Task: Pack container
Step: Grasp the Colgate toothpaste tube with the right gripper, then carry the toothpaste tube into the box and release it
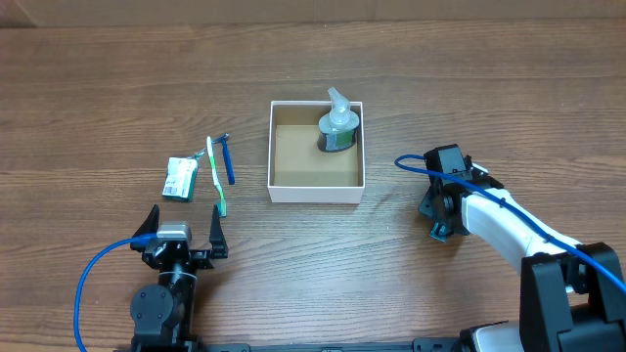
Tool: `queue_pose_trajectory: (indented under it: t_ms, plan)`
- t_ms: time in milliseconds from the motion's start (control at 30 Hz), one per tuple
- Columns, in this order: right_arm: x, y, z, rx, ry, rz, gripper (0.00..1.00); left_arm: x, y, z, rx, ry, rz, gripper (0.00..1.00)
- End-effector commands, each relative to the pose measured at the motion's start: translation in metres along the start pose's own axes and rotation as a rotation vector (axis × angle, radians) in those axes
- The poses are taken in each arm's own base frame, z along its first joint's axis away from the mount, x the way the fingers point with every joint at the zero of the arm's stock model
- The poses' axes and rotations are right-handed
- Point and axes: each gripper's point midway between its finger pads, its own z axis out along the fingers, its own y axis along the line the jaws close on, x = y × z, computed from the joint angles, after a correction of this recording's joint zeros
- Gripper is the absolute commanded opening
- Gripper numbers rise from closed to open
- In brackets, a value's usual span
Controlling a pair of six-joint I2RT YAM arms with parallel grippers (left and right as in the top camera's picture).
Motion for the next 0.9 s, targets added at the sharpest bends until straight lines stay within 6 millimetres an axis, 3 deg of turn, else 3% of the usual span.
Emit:
queue_pose_trajectory:
  t_ms: [0,233,333,467,600,733,867]
  plan:
    - [0.0,-0.003,0.003,0.01,-0.005,-0.003,0.29,-0.001,0.002,0.0,-0.011,-0.008,-0.014,1.0]
    - [-0.009,-0.002,-0.001,0.017,-0.03,-0.024,0.25,-0.001,0.002,0.0,-0.011,-0.008,-0.014,1.0]
    - [-0.023,-0.004,-0.011,0.048,-0.065,-0.022,0.17,-0.001,0.002,0.0,-0.011,-0.008,-0.014,1.0]
    - [-0.034,0.001,-0.025,0.033,-0.094,-0.053,0.18,-0.001,0.002,0.0,-0.011,-0.008,-0.014,1.0]
    - [-0.046,0.012,-0.056,-0.012,-0.142,-0.116,0.22,-0.001,0.002,0.0,-0.011,-0.008,-0.014,1.0]
    - [-0.056,0.031,-0.107,-0.099,-0.226,-0.155,0.22,-0.001,0.002,0.0,-0.011,-0.008,-0.014,1.0]
    - [-0.047,0.065,-0.18,-0.287,-0.306,-0.271,0.22,-0.001,0.002,0.0,-0.011,-0.008,-0.014,1.0]
